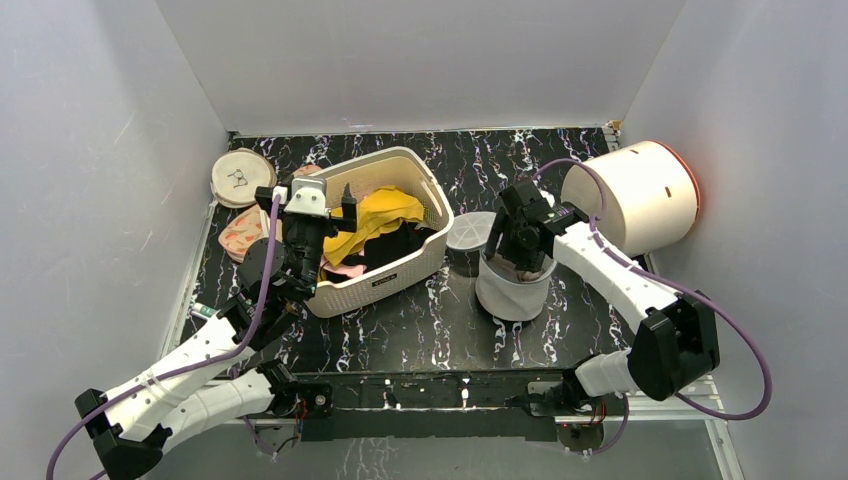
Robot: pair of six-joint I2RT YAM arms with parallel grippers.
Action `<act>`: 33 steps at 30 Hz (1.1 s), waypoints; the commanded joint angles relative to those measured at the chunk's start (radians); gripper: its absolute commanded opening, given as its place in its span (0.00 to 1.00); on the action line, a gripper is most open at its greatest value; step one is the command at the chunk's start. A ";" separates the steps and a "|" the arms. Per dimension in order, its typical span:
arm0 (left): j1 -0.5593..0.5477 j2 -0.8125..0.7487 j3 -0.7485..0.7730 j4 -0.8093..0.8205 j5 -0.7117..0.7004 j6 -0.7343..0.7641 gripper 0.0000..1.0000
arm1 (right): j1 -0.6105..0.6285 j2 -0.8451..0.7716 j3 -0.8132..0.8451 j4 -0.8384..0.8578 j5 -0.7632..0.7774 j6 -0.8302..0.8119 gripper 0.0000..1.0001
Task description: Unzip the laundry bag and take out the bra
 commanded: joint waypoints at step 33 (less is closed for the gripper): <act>0.003 0.015 0.004 0.015 0.010 -0.013 0.98 | 0.093 -0.155 -0.069 -0.017 0.148 0.075 0.00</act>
